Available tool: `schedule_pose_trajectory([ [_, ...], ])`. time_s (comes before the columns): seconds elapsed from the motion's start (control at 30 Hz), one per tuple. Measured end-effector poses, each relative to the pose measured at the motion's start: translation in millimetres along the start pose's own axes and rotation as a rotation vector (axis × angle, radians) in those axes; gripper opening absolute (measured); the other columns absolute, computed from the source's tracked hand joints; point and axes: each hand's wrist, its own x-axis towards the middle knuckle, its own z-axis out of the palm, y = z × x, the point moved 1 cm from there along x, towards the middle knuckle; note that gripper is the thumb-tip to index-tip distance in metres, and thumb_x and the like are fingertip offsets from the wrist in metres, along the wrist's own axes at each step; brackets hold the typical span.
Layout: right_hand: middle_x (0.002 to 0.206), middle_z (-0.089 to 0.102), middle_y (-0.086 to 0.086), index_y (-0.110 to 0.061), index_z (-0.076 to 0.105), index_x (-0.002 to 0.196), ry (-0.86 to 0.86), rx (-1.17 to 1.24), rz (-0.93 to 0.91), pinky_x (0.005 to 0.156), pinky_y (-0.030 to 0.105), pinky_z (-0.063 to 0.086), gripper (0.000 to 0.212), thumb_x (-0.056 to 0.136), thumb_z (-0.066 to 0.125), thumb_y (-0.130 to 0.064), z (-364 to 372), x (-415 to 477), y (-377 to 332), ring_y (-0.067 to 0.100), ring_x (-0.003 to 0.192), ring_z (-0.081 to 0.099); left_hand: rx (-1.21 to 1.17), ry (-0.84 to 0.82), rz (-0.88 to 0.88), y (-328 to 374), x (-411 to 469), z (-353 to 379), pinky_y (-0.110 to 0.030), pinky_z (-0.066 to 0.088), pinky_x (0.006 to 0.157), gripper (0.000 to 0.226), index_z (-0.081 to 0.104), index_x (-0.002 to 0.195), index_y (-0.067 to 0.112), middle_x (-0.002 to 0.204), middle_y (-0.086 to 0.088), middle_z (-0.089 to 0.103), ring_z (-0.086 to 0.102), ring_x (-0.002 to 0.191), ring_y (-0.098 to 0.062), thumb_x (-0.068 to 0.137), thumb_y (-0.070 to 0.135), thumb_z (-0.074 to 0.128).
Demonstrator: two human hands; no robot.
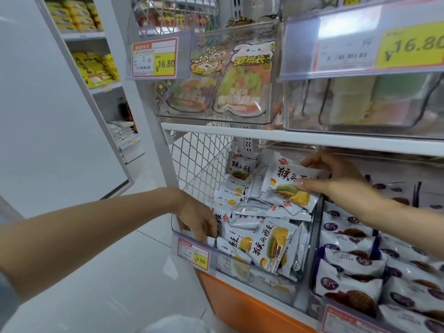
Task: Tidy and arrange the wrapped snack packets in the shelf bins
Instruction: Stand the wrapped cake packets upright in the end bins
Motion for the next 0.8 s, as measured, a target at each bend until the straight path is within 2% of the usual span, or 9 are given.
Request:
schedule_pose_trajectory([
  [0.13, 0.098, 0.054, -0.021, -0.031, 0.055, 0.088, -0.003, -0.007, 0.021, 0.078, 0.024, 0.035, 0.03, 0.073, 0.079, -0.019, 0, 1, 0, 0.007, 0.094, 0.053, 0.07, 0.115, -0.002, 3, 5, 0, -0.011, 0.038, 0.061, 0.042, 0.043, 0.074, 0.041, 0.075, 0.019, 0.048, 0.046, 0.066, 0.004, 0.083, 0.007, 0.066],
  [0.23, 0.098, 0.054, -0.019, -0.03, 0.056, 0.089, -0.003, -0.009, 0.024, 0.075, 0.022, 0.037, 0.03, 0.073, 0.079, -0.019, 1, 1, -1, 0.009, 0.095, 0.053, 0.118, 0.21, 0.076, -1, 9, 0, -0.017, 0.037, 0.061, 0.029, 0.049, 0.082, 0.029, 0.077, 0.01, 0.049, 0.046, 0.071, -0.009, 0.08, 0.007, 0.067],
  [0.3, 0.098, 0.054, -0.021, -0.03, 0.055, 0.089, -0.002, -0.005, 0.017, 0.071, 0.016, 0.037, 0.03, 0.073, 0.078, -0.018, 1, 2, -2, 0.006, 0.093, 0.053, 0.227, 0.301, 0.139, -3, 12, -1, -0.027, 0.041, 0.068, 0.021, 0.05, 0.091, 0.021, 0.088, 0.003, 0.055, 0.049, 0.081, -0.016, 0.081, 0.01, 0.064],
  [0.37, 0.097, 0.054, -0.02, -0.03, 0.055, 0.088, 0.002, 0.005, 0.013, 0.069, 0.012, 0.037, 0.03, 0.073, 0.078, -0.017, 1, 2, -3, 0.002, 0.089, 0.053, 0.353, 0.412, 0.166, -3, 14, -3, -0.03, 0.042, 0.076, 0.022, 0.051, 0.103, 0.018, 0.106, -0.001, 0.058, 0.053, 0.093, -0.02, 0.083, 0.014, 0.062],
  [0.47, 0.099, 0.056, -0.019, -0.029, 0.056, 0.089, -0.003, 0.011, 0.0, 0.068, 0.013, 0.037, 0.03, 0.073, 0.078, -0.017, 2, 3, -5, -0.002, 0.086, 0.053, 0.599, 0.504, 0.143, 0, 17, -1, -0.027, 0.032, 0.089, 0.045, 0.043, 0.126, 0.018, 0.125, -0.001, 0.049, 0.046, 0.113, -0.019, 0.086, 0.025, 0.062],
  [0.53, 0.097, 0.055, -0.019, -0.03, 0.057, 0.09, 0.004, 0.001, -0.015, 0.067, 0.014, 0.038, 0.03, 0.073, 0.078, -0.018, 3, 3, -9, -0.002, 0.084, 0.052, 0.702, 0.525, 0.104, 0, 20, 0, -0.029, 0.028, 0.096, 0.061, 0.036, 0.133, 0.019, 0.131, 0.0, 0.042, 0.039, 0.121, -0.018, 0.083, 0.035, 0.066],
  [0.7, 0.098, 0.05, -0.024, -0.035, 0.059, 0.093, -0.036, -0.038, -0.069, 0.069, 0.008, 0.036, 0.032, 0.073, 0.078, -0.02, 10, 4, -22, -0.007, 0.09, 0.047, 0.713, 0.626, 0.054, -2, 19, 3, -0.029, 0.03, 0.091, 0.06, 0.04, 0.121, 0.018, 0.125, -0.001, 0.044, 0.041, 0.114, -0.019, 0.077, 0.047, 0.068],
  [0.8, 0.101, 0.052, -0.017, -0.034, 0.052, 0.101, -0.078, -0.064, -0.043, 0.071, 0.017, 0.044, 0.042, 0.072, 0.08, -0.022, 23, 6, -29, 0.001, 0.088, 0.051, 0.522, 0.62, 0.071, 0, 5, 2, -0.025, 0.033, 0.084, 0.057, 0.041, 0.122, 0.015, 0.123, -0.001, 0.043, 0.042, 0.112, -0.017, 0.079, 0.039, 0.07],
])
